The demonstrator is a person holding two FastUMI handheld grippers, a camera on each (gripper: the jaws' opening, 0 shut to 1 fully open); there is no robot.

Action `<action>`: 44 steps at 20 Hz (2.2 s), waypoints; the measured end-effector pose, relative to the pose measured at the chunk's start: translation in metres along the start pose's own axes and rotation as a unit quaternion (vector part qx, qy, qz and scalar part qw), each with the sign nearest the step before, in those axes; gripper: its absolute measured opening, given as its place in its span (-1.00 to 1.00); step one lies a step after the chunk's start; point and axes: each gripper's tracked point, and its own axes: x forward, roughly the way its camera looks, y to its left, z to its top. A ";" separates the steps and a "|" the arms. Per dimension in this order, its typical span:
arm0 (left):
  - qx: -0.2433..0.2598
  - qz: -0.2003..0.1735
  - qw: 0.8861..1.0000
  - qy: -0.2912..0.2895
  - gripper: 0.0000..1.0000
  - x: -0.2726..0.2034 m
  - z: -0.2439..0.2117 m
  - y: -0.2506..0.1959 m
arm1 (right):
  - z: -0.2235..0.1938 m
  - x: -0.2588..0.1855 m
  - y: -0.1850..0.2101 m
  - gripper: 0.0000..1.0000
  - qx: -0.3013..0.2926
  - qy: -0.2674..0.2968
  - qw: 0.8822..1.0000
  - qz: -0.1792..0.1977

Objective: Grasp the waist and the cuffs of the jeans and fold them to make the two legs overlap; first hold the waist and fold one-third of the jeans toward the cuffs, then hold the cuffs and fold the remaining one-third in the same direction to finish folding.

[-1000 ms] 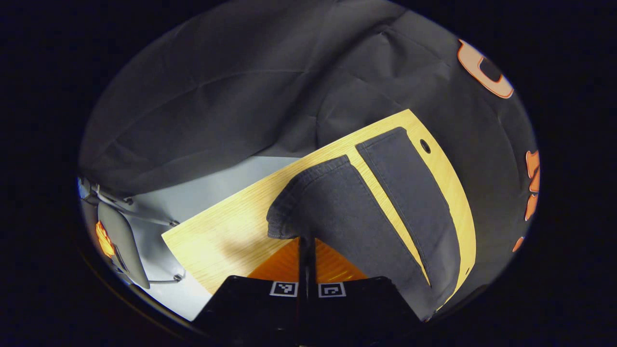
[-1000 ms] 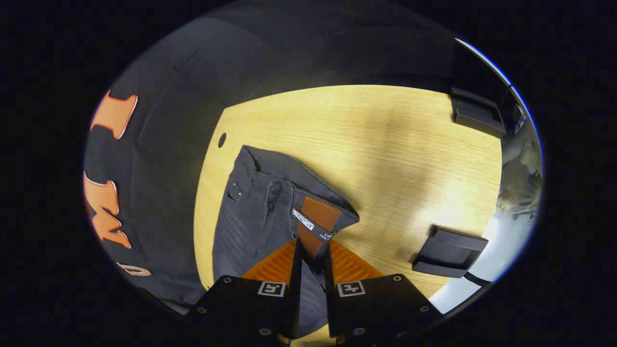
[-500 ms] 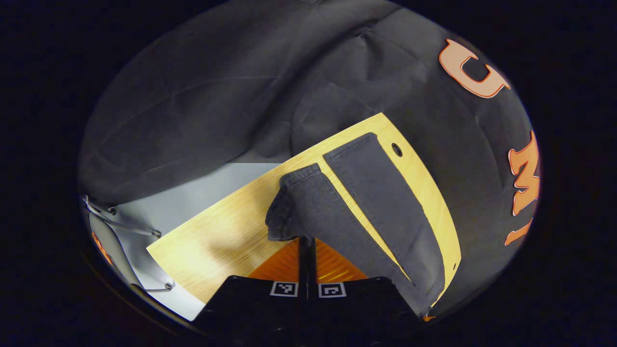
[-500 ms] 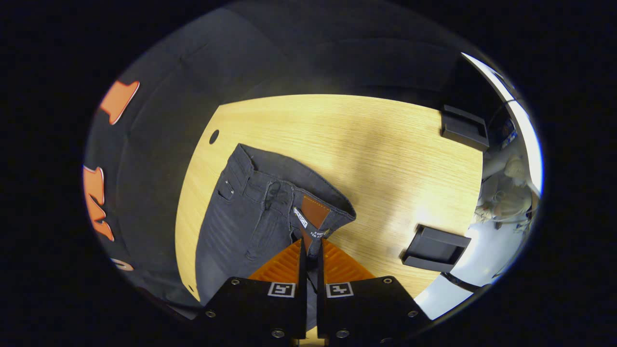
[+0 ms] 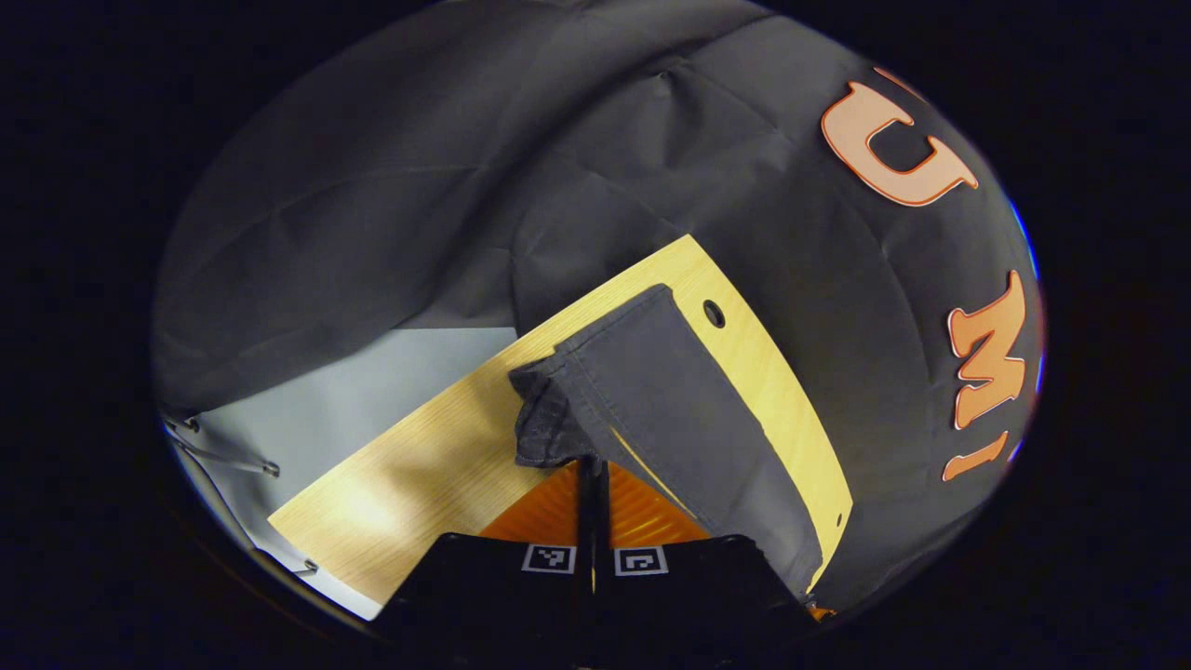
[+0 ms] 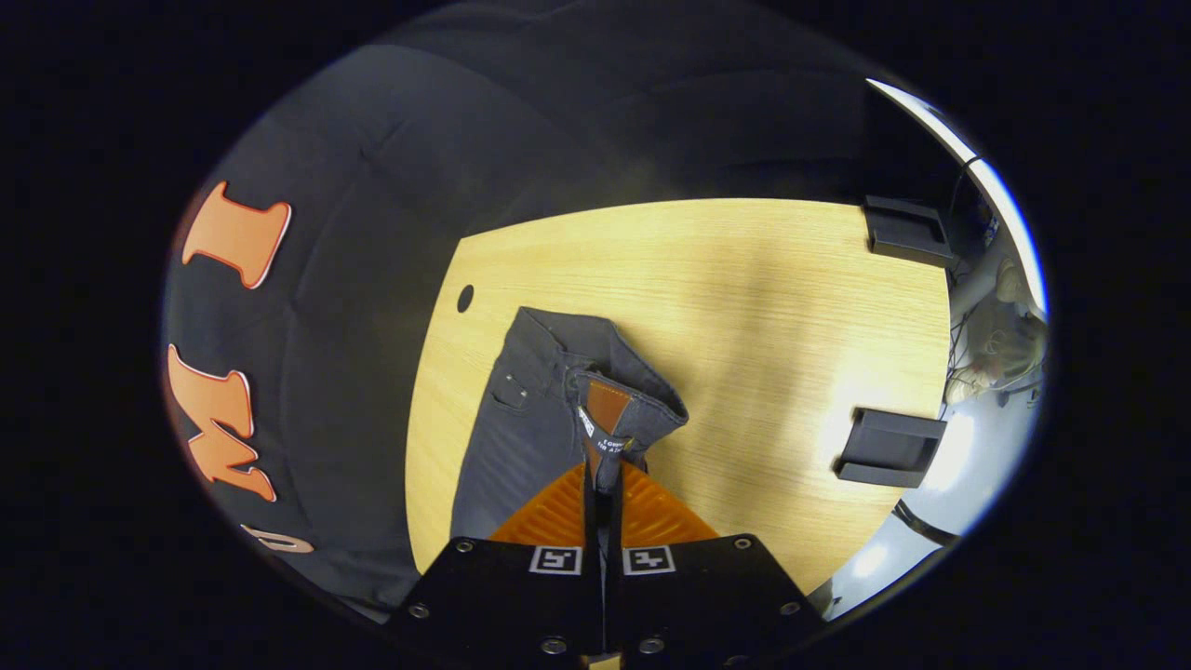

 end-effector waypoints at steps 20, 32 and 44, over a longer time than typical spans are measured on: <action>0.129 0.069 0.988 -0.056 -0.98 0.100 0.118 -0.107 | 0.052 0.075 0.097 -0.98 -0.003 0.070 0.997 0.013; 0.155 0.143 0.976 -0.054 -0.91 0.145 0.130 -0.104 | 0.056 0.173 0.125 -0.89 0.002 0.102 0.994 -0.031; 0.268 0.028 0.941 -0.206 0.91 0.088 0.144 -0.194 | 0.091 0.113 0.089 0.79 -0.174 -0.030 0.983 -0.038</action>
